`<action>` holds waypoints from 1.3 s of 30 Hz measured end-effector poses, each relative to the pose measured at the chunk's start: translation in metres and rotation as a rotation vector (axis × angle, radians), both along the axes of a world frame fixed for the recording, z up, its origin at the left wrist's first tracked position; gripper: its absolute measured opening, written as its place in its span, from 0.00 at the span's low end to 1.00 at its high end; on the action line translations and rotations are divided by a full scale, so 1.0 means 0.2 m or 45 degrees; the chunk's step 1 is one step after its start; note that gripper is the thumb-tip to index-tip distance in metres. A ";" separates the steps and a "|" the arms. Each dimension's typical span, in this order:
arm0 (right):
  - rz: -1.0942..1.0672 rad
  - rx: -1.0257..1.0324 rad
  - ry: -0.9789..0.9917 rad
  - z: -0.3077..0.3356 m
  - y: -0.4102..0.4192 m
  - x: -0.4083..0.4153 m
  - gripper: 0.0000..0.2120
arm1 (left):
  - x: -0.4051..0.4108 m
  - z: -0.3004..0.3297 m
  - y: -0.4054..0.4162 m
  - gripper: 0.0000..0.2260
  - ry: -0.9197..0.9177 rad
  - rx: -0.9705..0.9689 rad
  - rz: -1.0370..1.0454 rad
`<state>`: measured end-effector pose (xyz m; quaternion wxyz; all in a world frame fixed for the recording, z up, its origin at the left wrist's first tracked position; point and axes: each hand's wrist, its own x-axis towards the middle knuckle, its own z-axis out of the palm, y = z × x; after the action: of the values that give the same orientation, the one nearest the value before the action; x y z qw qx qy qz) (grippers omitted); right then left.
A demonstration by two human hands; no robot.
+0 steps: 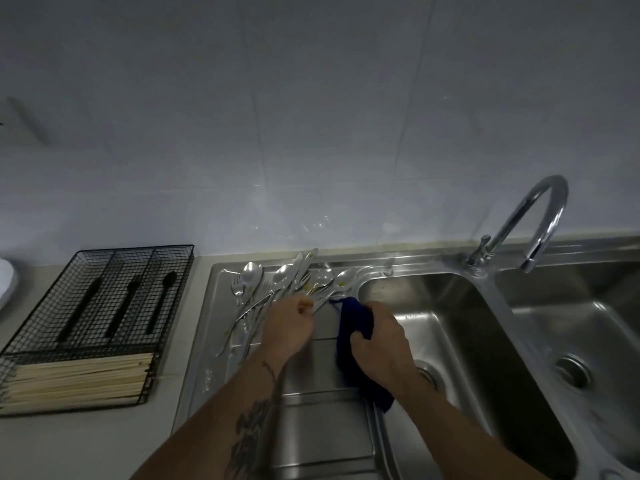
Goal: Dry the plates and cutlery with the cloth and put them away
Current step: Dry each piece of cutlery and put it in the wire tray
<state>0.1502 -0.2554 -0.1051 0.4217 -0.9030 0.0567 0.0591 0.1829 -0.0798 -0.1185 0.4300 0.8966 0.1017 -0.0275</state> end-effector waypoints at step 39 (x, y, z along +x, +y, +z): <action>0.442 -0.550 -0.061 -0.24 -0.01 -0.13 0.31 | 0.11 -0.07 -0.02 0.09 0.217 0.552 -0.231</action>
<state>0.1251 -0.2578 -0.1537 0.2041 -0.9693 -0.0977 0.0957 0.2048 -0.0843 -0.1317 0.2133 0.9678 0.0603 -0.1190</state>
